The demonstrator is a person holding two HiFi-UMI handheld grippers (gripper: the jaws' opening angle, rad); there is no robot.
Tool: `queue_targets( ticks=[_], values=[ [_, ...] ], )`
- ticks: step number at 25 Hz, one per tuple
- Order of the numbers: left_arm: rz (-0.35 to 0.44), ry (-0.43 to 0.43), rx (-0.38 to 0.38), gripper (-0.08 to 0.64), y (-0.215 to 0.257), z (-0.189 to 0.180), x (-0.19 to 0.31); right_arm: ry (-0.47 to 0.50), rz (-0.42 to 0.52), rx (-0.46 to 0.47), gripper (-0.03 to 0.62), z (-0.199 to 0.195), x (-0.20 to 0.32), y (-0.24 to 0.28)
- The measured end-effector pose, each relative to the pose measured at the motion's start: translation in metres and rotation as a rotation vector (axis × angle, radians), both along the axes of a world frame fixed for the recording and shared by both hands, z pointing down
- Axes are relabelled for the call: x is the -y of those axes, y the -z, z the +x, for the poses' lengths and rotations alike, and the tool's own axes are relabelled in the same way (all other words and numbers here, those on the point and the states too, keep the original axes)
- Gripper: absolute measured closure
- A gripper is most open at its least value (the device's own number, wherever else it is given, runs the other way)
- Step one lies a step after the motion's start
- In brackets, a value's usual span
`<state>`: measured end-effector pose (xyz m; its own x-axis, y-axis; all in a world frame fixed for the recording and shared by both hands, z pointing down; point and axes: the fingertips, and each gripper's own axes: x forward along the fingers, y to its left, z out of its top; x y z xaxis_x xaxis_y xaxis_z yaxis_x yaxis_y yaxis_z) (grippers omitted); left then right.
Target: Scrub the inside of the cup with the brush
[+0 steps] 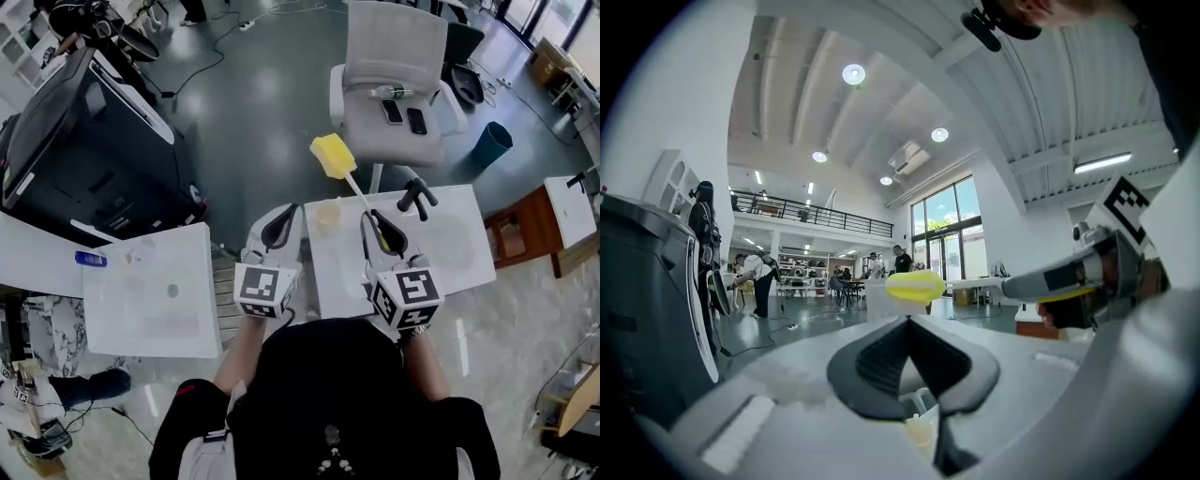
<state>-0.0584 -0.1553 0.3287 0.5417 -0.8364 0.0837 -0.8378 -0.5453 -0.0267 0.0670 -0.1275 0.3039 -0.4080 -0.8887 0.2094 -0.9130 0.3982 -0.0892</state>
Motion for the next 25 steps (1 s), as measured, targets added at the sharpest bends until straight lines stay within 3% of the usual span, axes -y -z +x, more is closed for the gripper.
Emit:
queue_targets(
  ticks=[17, 25],
  values=[
    [0.094, -0.036, -0.018, 0.558, 0.052, 0.0, -0.012, -0.003, 0.185, 0.096, 0.551, -0.01, -0.012, 0.067],
    [0.082, -0.064, -0.026, 0.558, 0.046, 0.008, -0.013, -0.031, 0.184, 0.133, 0.552, -0.005, -0.013, 0.061]
  ],
)
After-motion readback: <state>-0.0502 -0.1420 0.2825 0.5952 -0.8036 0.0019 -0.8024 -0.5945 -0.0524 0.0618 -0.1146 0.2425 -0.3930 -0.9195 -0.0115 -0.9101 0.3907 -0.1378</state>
